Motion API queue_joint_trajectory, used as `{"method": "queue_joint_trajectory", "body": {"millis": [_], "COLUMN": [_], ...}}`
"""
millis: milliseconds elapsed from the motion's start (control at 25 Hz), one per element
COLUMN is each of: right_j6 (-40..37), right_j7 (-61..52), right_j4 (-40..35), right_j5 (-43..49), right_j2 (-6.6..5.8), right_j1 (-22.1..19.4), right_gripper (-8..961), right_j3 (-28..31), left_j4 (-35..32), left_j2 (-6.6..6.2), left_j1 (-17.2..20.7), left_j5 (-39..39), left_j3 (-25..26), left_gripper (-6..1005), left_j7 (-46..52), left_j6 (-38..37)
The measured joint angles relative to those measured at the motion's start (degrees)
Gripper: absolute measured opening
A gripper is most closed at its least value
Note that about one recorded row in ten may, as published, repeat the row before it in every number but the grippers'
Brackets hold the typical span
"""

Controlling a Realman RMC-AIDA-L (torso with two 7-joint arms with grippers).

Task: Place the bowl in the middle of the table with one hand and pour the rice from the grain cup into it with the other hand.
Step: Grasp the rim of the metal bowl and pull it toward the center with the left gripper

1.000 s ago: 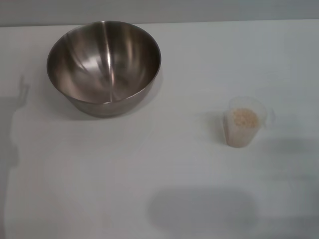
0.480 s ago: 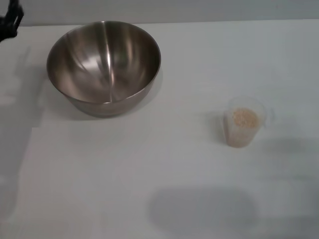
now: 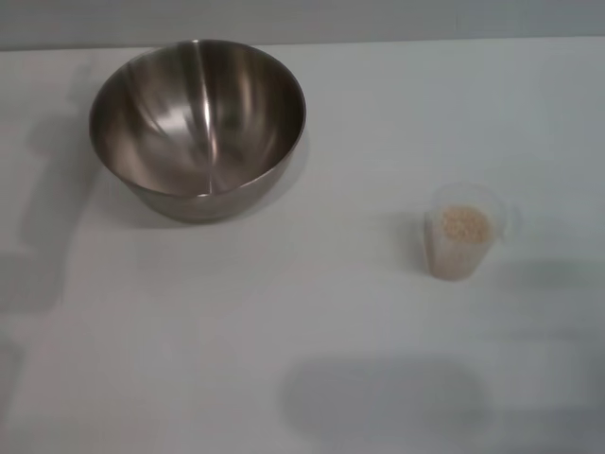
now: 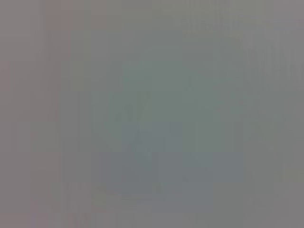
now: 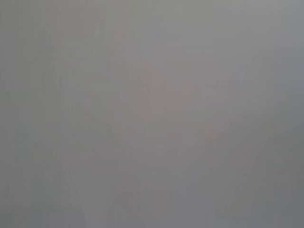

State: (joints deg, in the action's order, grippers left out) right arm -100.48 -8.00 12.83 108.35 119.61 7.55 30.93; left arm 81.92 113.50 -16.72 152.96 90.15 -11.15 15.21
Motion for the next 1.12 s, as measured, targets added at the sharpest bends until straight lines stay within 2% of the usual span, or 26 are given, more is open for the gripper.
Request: {"method": "queue_joint_trajectory", "body": {"millis": [40,80,280,360,600,640,1120], "right_j6": [0.1,0.1,0.2,0.2,0.2,0.2,0.2], "right_j7": [0.0,0.0,0.0,0.0,0.0,0.0,0.0], "right_j4": [0.0,0.0,0.0,0.0,0.0,0.0,0.0], "right_j5": [0.0,0.0,0.0,0.0,0.0,0.0,0.0], "right_j2": [0.0,0.0,0.02,0.06,0.09,0.09,0.09], "right_j1": [0.0,0.0,0.0,0.0,-0.5,-0.6,-0.7], "right_gripper": [751,751,751,751,750,750,750], "right_j3": [0.0,0.0,-0.1,-0.4,-0.9,-1.1,-2.1], "left_j4": [2.2,2.2,3.1,1.7,-2.5,-4.8,-11.4], "left_j2": [0.74,0.74,3.89,4.52,4.45,4.44,4.5], "left_j1": [-2.1,-2.1,-8.9,-11.8,-13.7,-14.3,-14.9], "left_j5": [-0.4,-0.4,-0.5,-0.5,-0.5,-0.5,-0.3], "left_j3": [2.7,2.7,11.5,14.7,15.6,15.7,15.7], "left_gripper": [764,764,765,765,763,763,761], "left_j7": [-1.9,-1.9,-7.6,-9.1,-10.0,-10.8,-12.9], "left_j6": [8.7,8.7,28.5,34.0,36.1,36.5,35.0]}}
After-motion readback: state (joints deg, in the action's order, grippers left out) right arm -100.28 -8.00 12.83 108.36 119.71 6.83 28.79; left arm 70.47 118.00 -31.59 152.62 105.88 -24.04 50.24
